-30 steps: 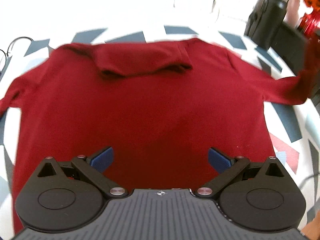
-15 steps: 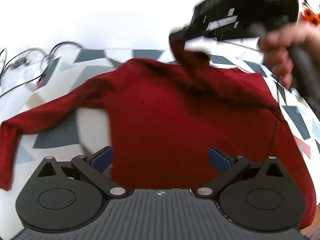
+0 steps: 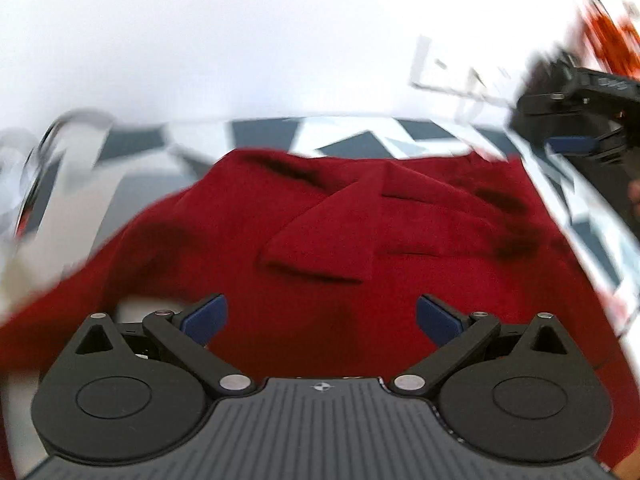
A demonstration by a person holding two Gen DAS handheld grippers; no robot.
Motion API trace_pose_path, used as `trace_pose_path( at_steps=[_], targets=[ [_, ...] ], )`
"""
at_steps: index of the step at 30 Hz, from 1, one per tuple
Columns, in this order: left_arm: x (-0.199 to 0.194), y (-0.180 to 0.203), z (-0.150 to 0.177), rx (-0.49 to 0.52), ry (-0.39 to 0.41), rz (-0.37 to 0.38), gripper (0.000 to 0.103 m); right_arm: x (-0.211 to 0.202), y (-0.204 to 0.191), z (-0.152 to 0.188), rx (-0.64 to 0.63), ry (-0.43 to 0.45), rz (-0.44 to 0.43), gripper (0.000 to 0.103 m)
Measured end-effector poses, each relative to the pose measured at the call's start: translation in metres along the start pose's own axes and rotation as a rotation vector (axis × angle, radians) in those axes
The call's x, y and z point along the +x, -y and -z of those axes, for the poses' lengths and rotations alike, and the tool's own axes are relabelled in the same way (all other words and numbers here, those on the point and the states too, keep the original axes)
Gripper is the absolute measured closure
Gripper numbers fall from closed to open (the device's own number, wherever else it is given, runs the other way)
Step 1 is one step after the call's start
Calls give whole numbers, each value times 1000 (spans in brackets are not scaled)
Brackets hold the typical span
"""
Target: Fold clothes
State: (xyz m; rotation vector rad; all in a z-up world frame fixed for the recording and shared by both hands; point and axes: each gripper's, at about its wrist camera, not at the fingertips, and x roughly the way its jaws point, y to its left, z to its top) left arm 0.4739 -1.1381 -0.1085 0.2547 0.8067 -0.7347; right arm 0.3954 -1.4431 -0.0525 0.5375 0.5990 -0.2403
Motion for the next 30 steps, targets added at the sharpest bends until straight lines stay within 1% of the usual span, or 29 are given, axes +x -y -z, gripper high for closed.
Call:
trace_pose_path(
  at_steps=[2, 3, 5, 6, 8, 9, 11, 12, 13, 14, 15, 17, 19, 20, 21, 22, 23, 25, 27, 28, 29, 30],
  targets=[
    [18, 13, -10, 117, -6, -13, 1, -20, 32, 10, 40, 15, 74, 20],
    [27, 21, -14, 160, -15, -18, 1, -29, 45, 17, 53, 11, 103, 20],
    [38, 27, -19, 183, -26, -6, 0, -42, 67, 35, 77, -10, 147, 21],
    [44, 30, -21, 193, -31, 0, 1, -42, 74, 45, 95, -25, 160, 23],
    [55, 32, -25, 185, -45, -9, 1, -43, 89, 60, 172, -42, 171, 27],
    [58, 31, -27, 176, -46, -18, 3, -43, 97, 66, 220, -46, 170, 29],
    [61, 28, -31, 152, -46, -36, 27, -41, 108, 73, 314, -37, 136, 33],
    [61, 24, -35, 125, -56, -32, 57, -41, 113, 75, 355, -26, 109, 38],
    [60, 19, -38, 96, -67, -27, 73, -38, 119, 75, 417, -21, 64, 41],
    [58, 14, -41, 66, -73, -14, 80, -34, 124, 75, 482, -18, 17, 48],
    [55, 8, -43, 35, -80, 0, 89, -28, 127, 76, 524, -35, 7, 49],
    [51, -2, -47, -10, -91, 17, 92, -16, 131, 77, 599, -77, 3, 51],
    [43, -12, -49, -52, -96, 29, 94, -4, 134, 79, 668, -114, 4, 59],
    [38, -18, -49, -81, -91, 36, 95, 0, 134, 80, 691, -119, 3, 76],
    [32, -23, -49, -111, -86, 42, 95, 1, 134, 80, 700, -114, -3, 98],
    [23, -28, -48, -141, -78, 55, 95, -4, 132, 79, 685, -96, 3, 97],
    [15, -33, -47, -171, -69, 69, 95, -9, 130, 77, 667, -74, 11, 99],
    [6, -33, -38, -178, -97, 114, 95, -23, 127, 75, 629, -39, 22, 99],
    [-2, -33, -28, -184, -126, 160, 95, -36, 128, 76, 605, -34, 28, 99],
    [1, -32, -21, -182, -155, 184, 95, -39, 129, 78, 590, -53, 44, 99],
    [4, -31, -13, -180, -185, 208, 92, -40, 131, 82, 573, -77, 63, 99],
    [8, -30, -6, -173, -212, 217, 81, -42, 132, 85, 557, -101, 82, 99]
  ],
)
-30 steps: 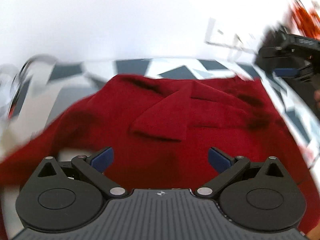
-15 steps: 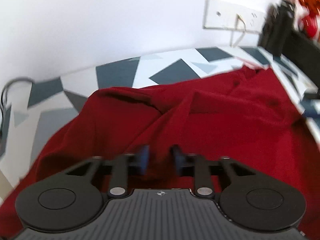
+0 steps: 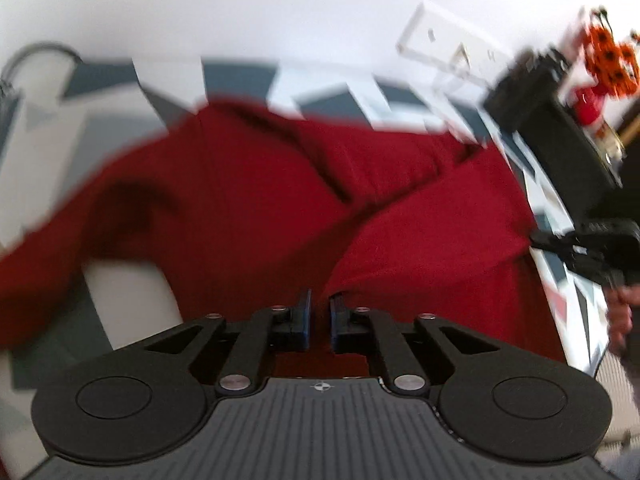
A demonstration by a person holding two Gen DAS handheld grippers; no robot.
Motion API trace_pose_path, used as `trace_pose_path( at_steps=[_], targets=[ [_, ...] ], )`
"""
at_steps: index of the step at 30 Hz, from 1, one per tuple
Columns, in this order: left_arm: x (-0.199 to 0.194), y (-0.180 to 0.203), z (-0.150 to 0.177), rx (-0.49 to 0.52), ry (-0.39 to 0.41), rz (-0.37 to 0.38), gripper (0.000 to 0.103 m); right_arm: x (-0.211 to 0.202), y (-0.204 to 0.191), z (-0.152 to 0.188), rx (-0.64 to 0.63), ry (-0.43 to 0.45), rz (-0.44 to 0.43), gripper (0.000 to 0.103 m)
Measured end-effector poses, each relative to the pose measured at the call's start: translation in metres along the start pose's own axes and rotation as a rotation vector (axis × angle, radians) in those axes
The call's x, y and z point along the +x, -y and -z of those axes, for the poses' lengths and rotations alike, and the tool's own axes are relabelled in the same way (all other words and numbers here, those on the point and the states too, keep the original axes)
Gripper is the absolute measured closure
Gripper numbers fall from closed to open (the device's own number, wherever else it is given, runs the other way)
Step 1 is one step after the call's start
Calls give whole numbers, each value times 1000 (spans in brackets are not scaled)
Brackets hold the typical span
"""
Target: Fold clothes
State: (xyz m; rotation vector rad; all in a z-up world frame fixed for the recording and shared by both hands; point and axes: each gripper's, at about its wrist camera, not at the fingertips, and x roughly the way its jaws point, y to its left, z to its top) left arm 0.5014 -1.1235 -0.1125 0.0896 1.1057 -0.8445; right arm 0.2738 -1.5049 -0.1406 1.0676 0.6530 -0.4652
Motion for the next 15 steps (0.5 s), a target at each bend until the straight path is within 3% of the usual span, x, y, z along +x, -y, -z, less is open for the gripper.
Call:
trace_pose_path(
  at_steps=[1, 3, 8, 11, 15],
  targets=[
    [-1, -3, 3, -27, 3, -3, 59, 2, 3, 2, -17, -18, 39, 99],
    [-2, -9, 7, -85, 12, -9, 31, 6, 8, 6, -35, -46, 109, 98],
    [-8, -38, 16, -295, 38, 51, 27, 1, 3, 7, -62, -8, 114, 94],
    [1, -46, 17, -359, 27, 31, 27, -1, -8, 5, -96, 9, 81, 79],
    [17, -60, 18, -536, 48, 133, 30, 3, -25, 1, -145, 24, 58, 77]
  ],
)
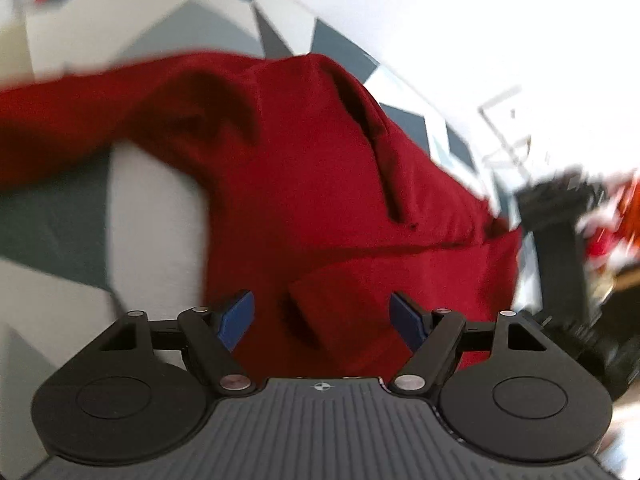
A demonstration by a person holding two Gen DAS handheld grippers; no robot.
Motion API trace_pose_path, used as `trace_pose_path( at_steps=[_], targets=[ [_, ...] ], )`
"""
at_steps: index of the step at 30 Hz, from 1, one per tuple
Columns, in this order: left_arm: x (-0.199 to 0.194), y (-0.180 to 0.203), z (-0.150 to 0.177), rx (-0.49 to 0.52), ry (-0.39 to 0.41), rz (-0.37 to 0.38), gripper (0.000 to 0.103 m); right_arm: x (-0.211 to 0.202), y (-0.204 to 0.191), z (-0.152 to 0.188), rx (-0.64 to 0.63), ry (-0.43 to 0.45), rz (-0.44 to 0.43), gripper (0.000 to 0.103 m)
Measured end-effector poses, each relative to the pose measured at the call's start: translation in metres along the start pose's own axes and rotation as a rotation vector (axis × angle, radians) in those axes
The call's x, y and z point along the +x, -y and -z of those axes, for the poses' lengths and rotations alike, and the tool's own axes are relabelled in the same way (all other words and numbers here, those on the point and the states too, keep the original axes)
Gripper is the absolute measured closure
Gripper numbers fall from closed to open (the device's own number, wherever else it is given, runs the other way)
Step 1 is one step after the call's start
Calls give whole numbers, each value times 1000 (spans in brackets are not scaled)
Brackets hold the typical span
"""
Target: Fold clothes
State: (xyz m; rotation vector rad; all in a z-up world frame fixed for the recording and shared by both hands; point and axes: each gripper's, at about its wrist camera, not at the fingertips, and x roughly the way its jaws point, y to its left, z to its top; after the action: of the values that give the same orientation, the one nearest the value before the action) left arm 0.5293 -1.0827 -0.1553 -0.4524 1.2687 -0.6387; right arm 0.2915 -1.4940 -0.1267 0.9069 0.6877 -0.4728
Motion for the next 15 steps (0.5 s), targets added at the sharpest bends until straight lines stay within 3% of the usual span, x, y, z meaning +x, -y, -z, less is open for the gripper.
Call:
trace_pose_path(
  at_steps=[3, 6, 8, 9, 11, 12, 13, 15],
  targets=[
    [10, -5, -4, -104, 16, 44, 96, 10, -7, -5, -3, -16, -21, 77],
    [-17, 18, -12, -16, 168, 48, 97, 15, -12, -8, -4, -19, -32, 77],
    [-28, 33, -20, 84, 215, 25, 96, 14, -15, -9, -1, -7, -46, 77],
    [-33, 40, -24, 134, 238, 13, 93, 13, -16, -9, -7, 2, -49, 77],
    [-44, 55, -32, 234, 283, -12, 56, 14, -18, -11, -29, 7, -38, 76],
    [-36, 55, -35, 262, 264, -52, 16, 16, -17, -11, -31, 6, -32, 76],
    [-27, 54, -37, 288, 242, -94, 9, 18, -16, -12, -31, 4, -27, 76],
    [-15, 46, -38, 306, 215, -122, 9, 22, -16, -12, -34, 7, -21, 76]
  ],
)
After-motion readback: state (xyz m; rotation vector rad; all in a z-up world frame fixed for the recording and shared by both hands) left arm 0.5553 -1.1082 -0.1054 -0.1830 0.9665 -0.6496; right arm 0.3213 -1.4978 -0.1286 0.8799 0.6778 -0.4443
